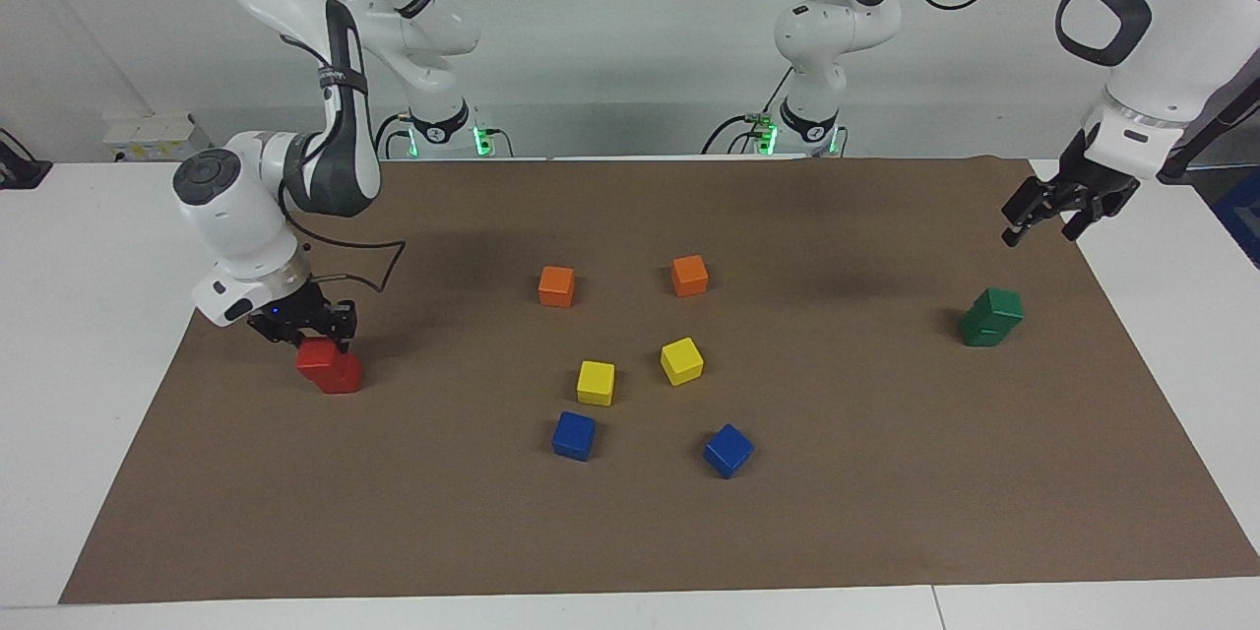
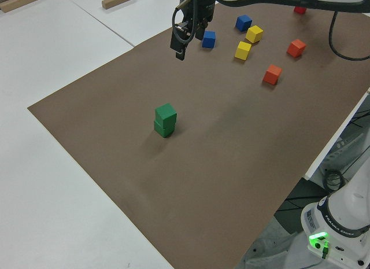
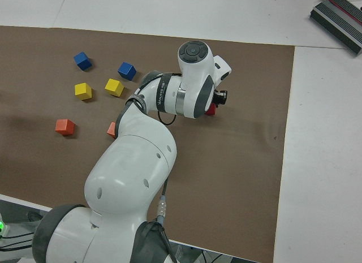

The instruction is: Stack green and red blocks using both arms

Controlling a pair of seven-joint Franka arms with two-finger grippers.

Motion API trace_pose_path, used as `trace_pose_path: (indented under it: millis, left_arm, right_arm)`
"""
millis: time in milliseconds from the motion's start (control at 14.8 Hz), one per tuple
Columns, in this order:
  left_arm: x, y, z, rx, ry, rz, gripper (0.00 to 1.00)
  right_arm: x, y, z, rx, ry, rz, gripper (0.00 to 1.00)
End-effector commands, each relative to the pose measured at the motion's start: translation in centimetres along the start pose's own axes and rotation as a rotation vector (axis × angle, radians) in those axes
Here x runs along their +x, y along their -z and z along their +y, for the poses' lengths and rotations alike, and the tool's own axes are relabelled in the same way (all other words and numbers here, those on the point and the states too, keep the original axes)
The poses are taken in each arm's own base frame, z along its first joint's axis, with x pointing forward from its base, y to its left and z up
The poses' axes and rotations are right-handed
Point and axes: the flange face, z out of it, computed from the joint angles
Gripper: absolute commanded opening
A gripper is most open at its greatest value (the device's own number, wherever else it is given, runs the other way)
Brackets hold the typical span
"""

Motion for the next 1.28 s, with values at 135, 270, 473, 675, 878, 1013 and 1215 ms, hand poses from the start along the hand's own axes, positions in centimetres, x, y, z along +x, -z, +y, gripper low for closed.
trace_pose_path:
  millis: [135, 270, 473, 675, 878, 1013, 1215]
  left_arm:
    - [-1.4, 1.8, 1.0, 0.028, 0.021, -0.060, 1.00]
    - [-1.5, 1.9, 2.4, 0.026, -0.002, -0.063, 1.00]
    - [-1.6, 1.8, 3.6, 0.022, -0.005, -0.064, 1.00]
    - [-1.6, 1.7, 3.9, 0.028, -0.013, -0.073, 1.00]
    - [-1.5, 2.6, 4.6, 0.076, -0.039, -0.067, 1.00]
    - [-1.4, 3.7, 5.1, 0.093, -0.048, -0.068, 1.00]
    - [-1.3, 3.6, 5.2, 0.090, -0.049, -0.069, 1.00]
  right_arm:
    - [-0.3, 0.7, -0.1, 0.001, -0.016, 0.028, 1.00]
    - [0.1, 1.5, -0.4, 0.003, -0.015, 0.025, 1.00]
    - [2.2, 5.5, -2.8, 0.014, -0.038, 0.006, 1.00]
    - [2.6, 11.5, -5.3, 0.016, -0.033, 0.003, 1.00]
    - [0.7, 16.5, -6.7, 0.014, -0.010, -0.008, 1.00]
    - [0.2, 18.5, -6.2, 0.012, -0.009, -0.038, 1.00]
    - [-0.1, 21.2, -5.8, 0.013, -0.020, -0.072, 1.00]
